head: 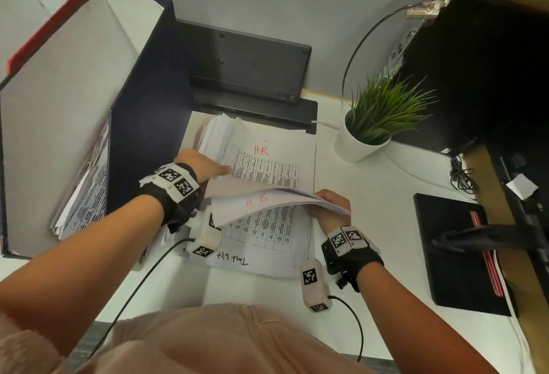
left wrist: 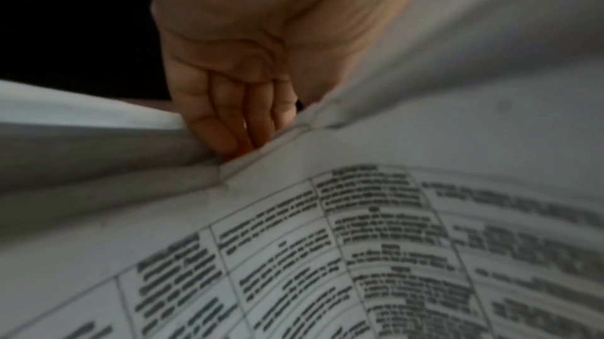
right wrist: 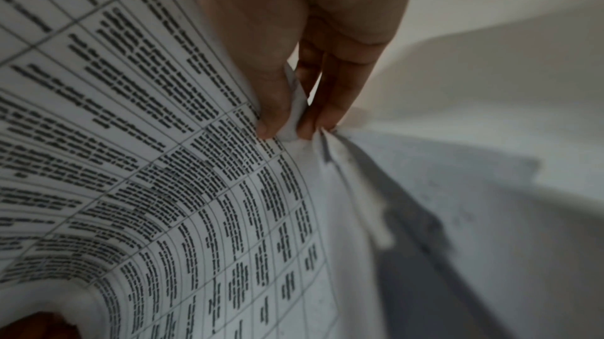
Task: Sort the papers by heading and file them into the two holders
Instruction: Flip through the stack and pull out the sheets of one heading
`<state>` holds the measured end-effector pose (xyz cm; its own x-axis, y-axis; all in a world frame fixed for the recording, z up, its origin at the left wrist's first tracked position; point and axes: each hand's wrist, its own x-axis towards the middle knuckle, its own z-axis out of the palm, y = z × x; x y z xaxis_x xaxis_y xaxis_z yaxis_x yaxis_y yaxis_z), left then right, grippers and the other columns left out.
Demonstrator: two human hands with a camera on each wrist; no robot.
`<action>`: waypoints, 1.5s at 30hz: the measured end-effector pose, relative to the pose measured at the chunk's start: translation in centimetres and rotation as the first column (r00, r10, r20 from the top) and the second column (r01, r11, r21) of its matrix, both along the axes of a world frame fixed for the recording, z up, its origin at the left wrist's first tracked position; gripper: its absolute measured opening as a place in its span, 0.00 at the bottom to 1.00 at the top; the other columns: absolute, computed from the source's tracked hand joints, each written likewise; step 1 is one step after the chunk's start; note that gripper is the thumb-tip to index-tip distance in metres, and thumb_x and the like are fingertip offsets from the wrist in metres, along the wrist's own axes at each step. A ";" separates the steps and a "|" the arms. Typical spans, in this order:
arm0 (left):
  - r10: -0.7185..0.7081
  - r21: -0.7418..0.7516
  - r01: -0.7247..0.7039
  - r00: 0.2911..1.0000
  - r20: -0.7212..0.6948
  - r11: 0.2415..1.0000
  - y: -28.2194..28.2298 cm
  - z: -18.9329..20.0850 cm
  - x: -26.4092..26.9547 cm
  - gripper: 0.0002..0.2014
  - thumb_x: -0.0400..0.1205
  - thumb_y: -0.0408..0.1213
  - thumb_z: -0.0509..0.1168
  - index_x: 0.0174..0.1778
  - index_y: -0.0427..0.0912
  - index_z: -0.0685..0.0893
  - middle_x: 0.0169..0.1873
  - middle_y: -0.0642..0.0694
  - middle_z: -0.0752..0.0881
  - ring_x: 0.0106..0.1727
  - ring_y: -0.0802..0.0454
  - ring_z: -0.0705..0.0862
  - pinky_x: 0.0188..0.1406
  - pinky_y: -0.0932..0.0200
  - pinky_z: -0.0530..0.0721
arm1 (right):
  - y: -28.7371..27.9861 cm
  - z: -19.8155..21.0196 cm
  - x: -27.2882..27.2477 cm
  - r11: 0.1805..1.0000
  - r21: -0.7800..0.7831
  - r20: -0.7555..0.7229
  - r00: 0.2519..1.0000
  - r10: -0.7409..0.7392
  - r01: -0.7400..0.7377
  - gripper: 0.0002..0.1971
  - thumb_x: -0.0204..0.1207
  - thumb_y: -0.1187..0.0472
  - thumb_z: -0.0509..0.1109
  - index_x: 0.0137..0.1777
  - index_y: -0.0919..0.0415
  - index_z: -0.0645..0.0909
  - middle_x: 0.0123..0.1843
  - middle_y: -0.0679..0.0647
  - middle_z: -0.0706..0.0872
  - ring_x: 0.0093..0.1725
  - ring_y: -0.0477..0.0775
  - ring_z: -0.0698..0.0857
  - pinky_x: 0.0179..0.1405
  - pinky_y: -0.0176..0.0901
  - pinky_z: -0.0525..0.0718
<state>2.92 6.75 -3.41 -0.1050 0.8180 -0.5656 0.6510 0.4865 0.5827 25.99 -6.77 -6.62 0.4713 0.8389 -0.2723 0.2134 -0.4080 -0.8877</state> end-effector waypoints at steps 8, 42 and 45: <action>-0.095 0.204 0.095 0.995 -0.010 0.974 -1.2 -1.5 0.6 0.07 0.70 0.39 0.78 0.40 0.43 0.89 0.40 0.47 0.88 0.43 0.52 0.84 0.47 0.61 0.81 | -0.2 -0.1 -0.3 0.999 0.051 0.050 0.999 -0.006 0.004 0.08 0.66 0.83 0.69 0.44 0.78 0.85 0.46 0.65 0.87 0.38 0.49 0.83 0.34 0.20 0.77; -0.128 0.091 0.092 0.624 0.771 0.992 -2.3 0.4 -0.7 0.41 0.67 0.79 0.49 0.67 0.57 0.79 0.64 0.48 0.83 0.66 0.48 0.81 0.68 0.42 0.73 | 2.4 2.6 -1.9 0.983 0.097 -0.073 0.986 -0.150 0.156 0.13 0.74 0.63 0.73 0.59 0.62 0.82 0.55 0.55 0.87 0.52 0.53 0.86 0.53 0.42 0.83; -0.060 0.060 0.028 0.761 0.646 0.998 -2.7 1.2 -0.2 0.44 0.57 0.83 0.53 0.54 0.55 0.85 0.56 0.48 0.87 0.58 0.48 0.84 0.62 0.47 0.77 | 2.7 3.4 -2.3 0.973 0.121 -0.098 0.978 -0.184 0.195 0.11 0.74 0.64 0.72 0.55 0.63 0.80 0.54 0.61 0.88 0.53 0.60 0.87 0.56 0.53 0.86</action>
